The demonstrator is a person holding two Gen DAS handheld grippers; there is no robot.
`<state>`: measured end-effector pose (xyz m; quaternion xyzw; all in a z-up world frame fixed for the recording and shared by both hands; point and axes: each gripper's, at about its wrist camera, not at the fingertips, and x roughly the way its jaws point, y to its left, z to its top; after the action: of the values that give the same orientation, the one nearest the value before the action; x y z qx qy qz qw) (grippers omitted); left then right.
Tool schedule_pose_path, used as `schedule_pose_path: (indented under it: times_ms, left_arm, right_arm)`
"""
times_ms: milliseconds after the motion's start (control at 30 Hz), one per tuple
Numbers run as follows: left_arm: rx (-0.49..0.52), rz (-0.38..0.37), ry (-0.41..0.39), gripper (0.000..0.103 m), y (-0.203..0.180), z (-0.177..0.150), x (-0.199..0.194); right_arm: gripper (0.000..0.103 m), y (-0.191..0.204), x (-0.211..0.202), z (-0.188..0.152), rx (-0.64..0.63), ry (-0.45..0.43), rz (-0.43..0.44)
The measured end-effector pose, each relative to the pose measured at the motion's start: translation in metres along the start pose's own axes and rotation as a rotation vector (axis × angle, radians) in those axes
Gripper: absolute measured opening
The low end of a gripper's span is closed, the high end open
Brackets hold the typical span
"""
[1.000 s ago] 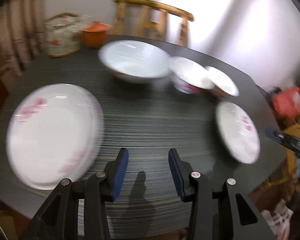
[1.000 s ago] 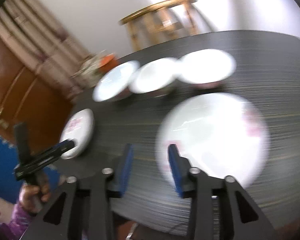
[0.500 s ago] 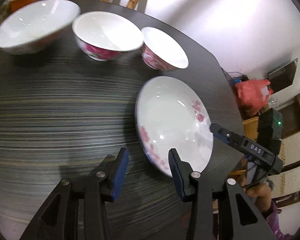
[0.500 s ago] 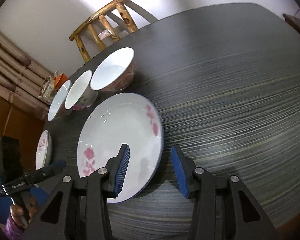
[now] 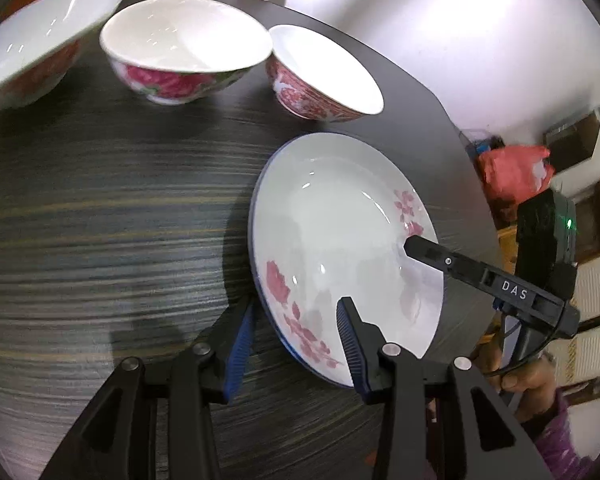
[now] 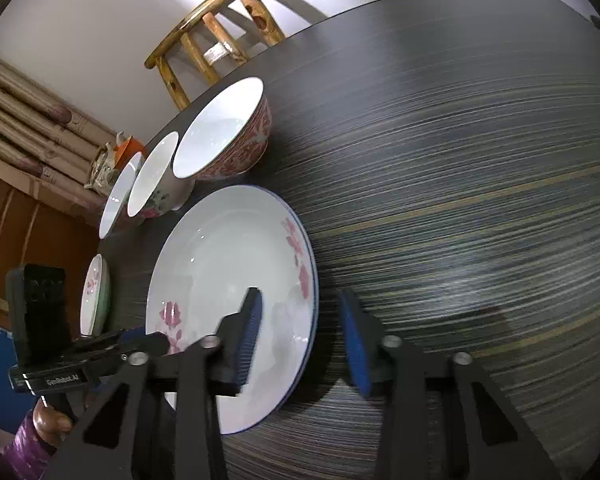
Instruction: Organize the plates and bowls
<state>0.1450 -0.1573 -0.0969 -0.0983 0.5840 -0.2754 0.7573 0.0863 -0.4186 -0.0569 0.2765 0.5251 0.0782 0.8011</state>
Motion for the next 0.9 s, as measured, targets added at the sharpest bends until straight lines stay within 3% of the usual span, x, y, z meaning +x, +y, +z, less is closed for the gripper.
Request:
schedule_pose_path:
  times_ms: [33, 100, 233, 567, 900]
  left_arm:
    - [0.015, 0.018, -0.001, 0.035, -0.003, 0.000, 0.000]
    - [0.064, 0.111, -0.004, 0.018, -0.010, -0.001, 0.001]
    - [0.019, 0.092, -0.016, 0.015, -0.002, -0.006, -0.003]
    - [-0.005, 0.130, -0.092, 0.015, 0.010, -0.026, -0.043]
    - [-0.094, 0.170, -0.185, 0.015, 0.053, -0.050, -0.104]
  right_arm:
    - [0.021, 0.002, 0.003, 0.000, -0.008, 0.011, -0.002]
    - [0.019, 0.003, 0.006, -0.001, -0.012, 0.019, -0.003]
    - [0.014, 0.005, 0.006, -0.005, -0.031, 0.014, -0.017]
    - [0.014, 0.013, 0.000, -0.022, 0.029, 0.023, 0.070]
    - [0.014, 0.071, 0.017, -0.032, -0.004, 0.058, 0.148]
